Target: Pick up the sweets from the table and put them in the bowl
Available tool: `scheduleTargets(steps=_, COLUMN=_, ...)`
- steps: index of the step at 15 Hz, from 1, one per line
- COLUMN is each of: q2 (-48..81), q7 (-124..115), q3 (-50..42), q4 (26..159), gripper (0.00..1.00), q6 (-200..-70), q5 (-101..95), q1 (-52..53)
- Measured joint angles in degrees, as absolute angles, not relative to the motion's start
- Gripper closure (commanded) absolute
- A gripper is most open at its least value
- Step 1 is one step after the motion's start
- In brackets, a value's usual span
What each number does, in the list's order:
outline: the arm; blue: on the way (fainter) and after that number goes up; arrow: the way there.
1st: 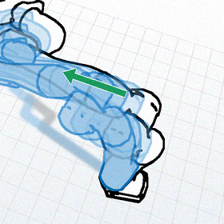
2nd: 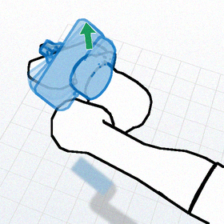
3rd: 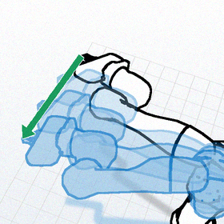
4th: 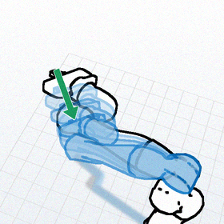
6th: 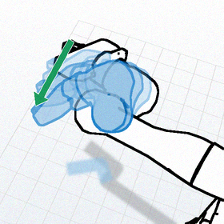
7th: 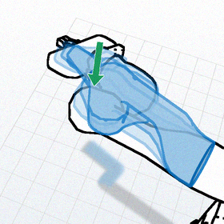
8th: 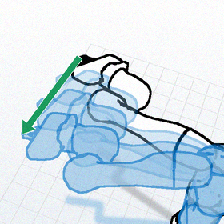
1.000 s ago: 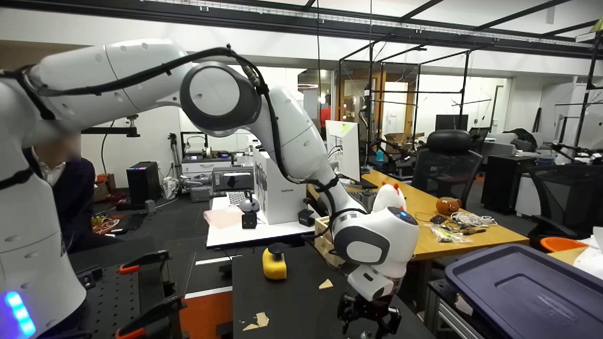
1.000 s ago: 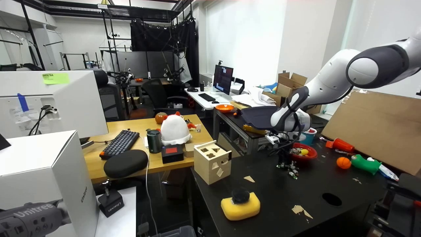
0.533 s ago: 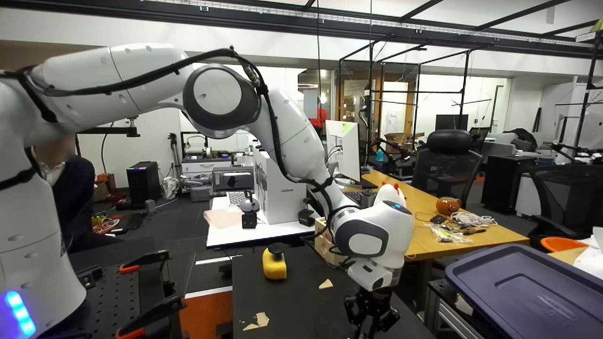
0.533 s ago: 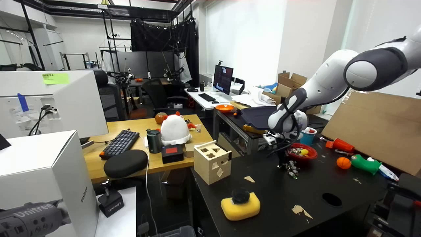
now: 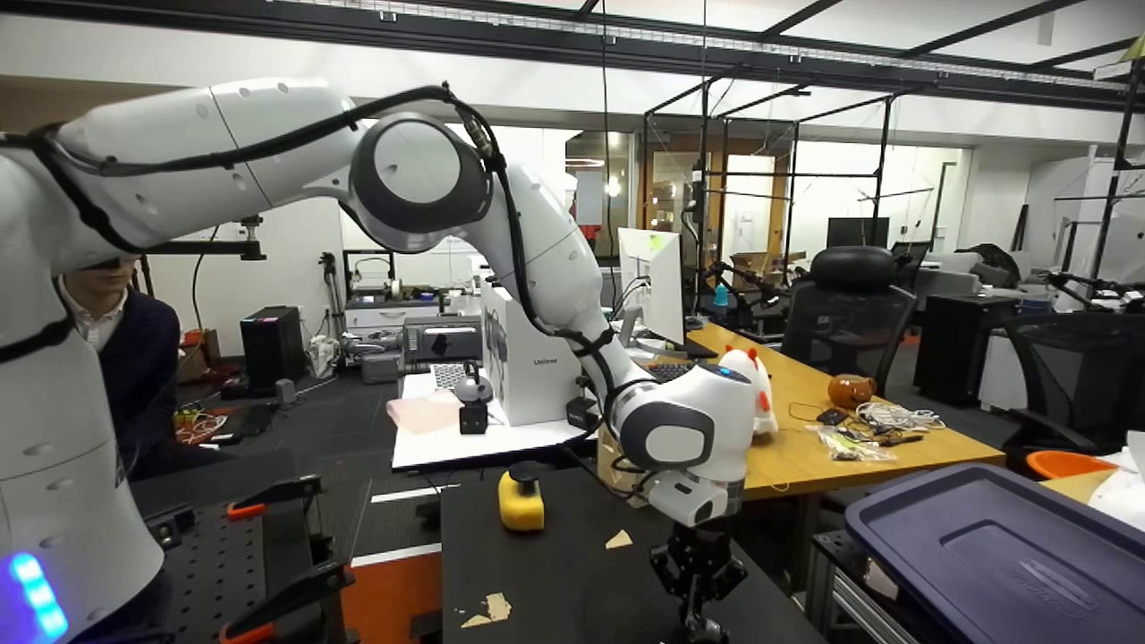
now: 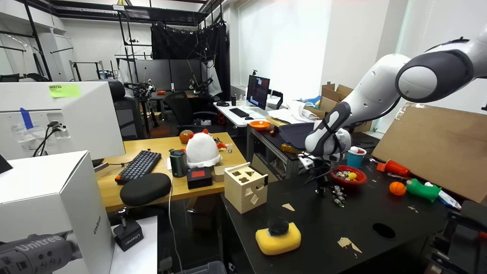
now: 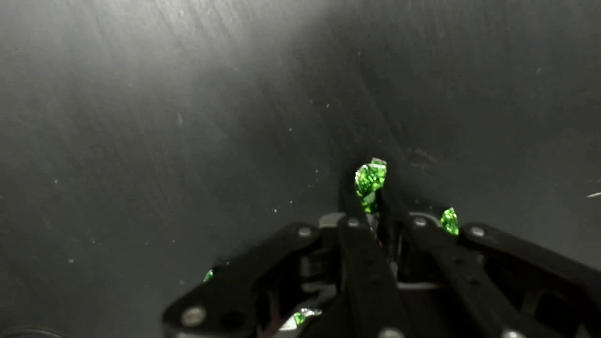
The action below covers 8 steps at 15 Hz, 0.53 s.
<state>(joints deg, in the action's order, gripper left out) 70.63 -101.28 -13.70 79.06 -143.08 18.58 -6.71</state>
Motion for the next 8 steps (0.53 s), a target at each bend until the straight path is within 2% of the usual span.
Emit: scheduleTargets(steps=8, q2=58.7, q7=-97.09, q3=-10.93, q4=94.03, gripper=0.97, q6=-156.33, q5=19.18, q1=-5.63)
